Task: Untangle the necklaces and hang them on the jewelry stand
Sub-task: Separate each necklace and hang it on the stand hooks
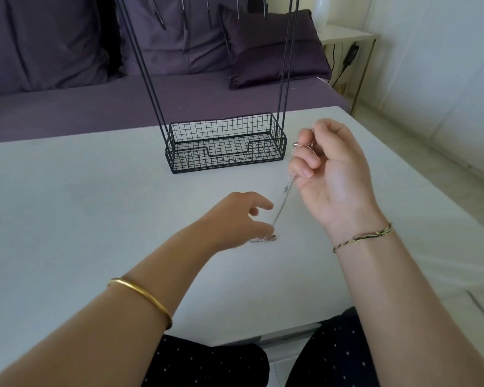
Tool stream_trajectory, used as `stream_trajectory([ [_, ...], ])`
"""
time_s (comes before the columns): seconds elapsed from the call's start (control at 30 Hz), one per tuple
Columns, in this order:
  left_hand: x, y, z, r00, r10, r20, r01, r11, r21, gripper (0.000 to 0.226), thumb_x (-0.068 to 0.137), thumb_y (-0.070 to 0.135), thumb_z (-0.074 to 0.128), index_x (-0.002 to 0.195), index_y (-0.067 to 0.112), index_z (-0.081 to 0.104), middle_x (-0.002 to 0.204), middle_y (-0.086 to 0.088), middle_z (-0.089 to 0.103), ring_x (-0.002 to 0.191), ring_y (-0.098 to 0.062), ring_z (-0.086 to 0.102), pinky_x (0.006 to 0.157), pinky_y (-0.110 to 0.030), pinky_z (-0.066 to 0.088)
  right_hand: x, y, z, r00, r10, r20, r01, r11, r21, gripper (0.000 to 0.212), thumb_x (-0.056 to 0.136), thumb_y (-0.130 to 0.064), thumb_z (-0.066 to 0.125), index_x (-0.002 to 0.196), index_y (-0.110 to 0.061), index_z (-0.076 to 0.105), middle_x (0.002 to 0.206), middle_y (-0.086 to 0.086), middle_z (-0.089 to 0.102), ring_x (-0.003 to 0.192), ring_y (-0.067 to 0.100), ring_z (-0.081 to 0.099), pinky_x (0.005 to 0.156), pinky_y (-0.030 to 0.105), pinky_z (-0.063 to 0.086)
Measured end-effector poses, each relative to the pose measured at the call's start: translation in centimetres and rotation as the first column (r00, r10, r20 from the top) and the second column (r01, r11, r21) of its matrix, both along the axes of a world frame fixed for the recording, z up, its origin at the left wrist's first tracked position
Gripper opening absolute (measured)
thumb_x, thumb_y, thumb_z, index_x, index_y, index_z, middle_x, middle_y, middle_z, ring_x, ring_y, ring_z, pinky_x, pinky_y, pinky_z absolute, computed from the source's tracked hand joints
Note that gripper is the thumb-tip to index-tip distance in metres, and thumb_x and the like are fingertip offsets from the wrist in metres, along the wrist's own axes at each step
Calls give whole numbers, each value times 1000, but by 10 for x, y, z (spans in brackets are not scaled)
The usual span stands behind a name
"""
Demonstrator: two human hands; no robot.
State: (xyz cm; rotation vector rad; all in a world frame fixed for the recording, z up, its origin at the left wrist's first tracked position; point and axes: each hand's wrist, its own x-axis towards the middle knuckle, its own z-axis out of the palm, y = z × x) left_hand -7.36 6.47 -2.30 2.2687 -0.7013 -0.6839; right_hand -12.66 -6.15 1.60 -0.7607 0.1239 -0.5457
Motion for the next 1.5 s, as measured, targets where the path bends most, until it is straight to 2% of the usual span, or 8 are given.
stream_trajectory([
  [0.13, -6, -11, -2, 998, -4, -61, -2, 994, -108, 7, 87, 22, 64, 91, 21, 70, 82, 12, 62, 57, 8, 56, 56, -12, 46, 0, -3, 3, 998, 17, 62, -21, 998, 63, 23, 99, -4, 38, 78, -12, 43, 65, 5, 50, 43, 8, 32, 40, 17, 30],
  [0.27, 5, -4, 11, 985, 161, -69, -173, 952, -251, 12, 92, 15, 56, 85, 18, 66, 87, 6, 71, 78, -5, 63, 65, -19, 46, -1, -12, -4, 985, -151, -83, 140, 982, -127, 21, 98, -4, 41, 80, -14, 44, 67, 5, 49, 44, 8, 32, 40, 18, 29],
  [0.43, 17, 8, 24, 930, 366, 11, -329, 847, -418, 14, 92, 13, 56, 83, 17, 66, 84, 1, 70, 76, -10, 62, 66, -23, 48, 0, -21, -23, 855, -386, -347, 142, 817, -559, 21, 92, -3, 42, 76, -17, 46, 65, 3, 51, 44, 7, 34, 37, 16, 26],
  [0.67, 26, 18, 29, 858, 488, 162, -369, 803, -469, 15, 88, 15, 61, 76, 20, 66, 93, -15, 69, 77, -19, 56, 73, -41, 52, 1, -21, -30, 761, -578, -295, 63, 519, -852, 12, 86, -2, 42, 86, -4, 53, 73, 6, 54, 53, 9, 44, 39, 14, 33],
  [0.8, 29, 24, 34, 827, 528, 190, -356, 756, -549, 19, 89, 12, 58, 74, 21, 64, 77, 1, 67, 73, -11, 58, 65, -23, 48, 2, -21, -37, 726, -600, -334, -79, 411, -908, 14, 88, -5, 40, 89, -4, 54, 78, 7, 58, 66, 18, 48, 45, 21, 35],
  [1.03, 22, 20, 35, 863, 498, 87, -412, 792, -450, 26, 92, 8, 46, 78, 17, 67, 45, 10, 45, 39, -6, 42, 58, -29, 48, -3, -21, -29, 795, -143, -589, -196, 859, -473, 18, 92, -2, 49, 78, -13, 52, 73, 9, 60, 54, 17, 56, 50, 24, 47],
  [1.23, 7, 5, 32, 941, 282, 188, -232, 940, -250, 21, 89, 16, 56, 106, 24, 67, 59, 10, 42, 33, 1, 40, 36, -10, 27, -6, -21, -29, 796, -95, -598, -322, 770, -551, 11, 86, -3, 61, 79, -10, 60, 82, 7, 64, 67, 16, 67, 68, 27, 50],
  [1.5, -5, -11, 21, 962, 185, 198, -149, 972, -184, 32, 86, 41, 63, 113, 23, 65, 62, 10, 39, 47, -5, 38, 35, -11, 25, -5, -9, -27, 831, -82, -550, -320, 739, -593, 9, 86, -6, 63, 79, -11, 65, 66, 4, 63, 51, 11, 59, 49, 21, 45],
])
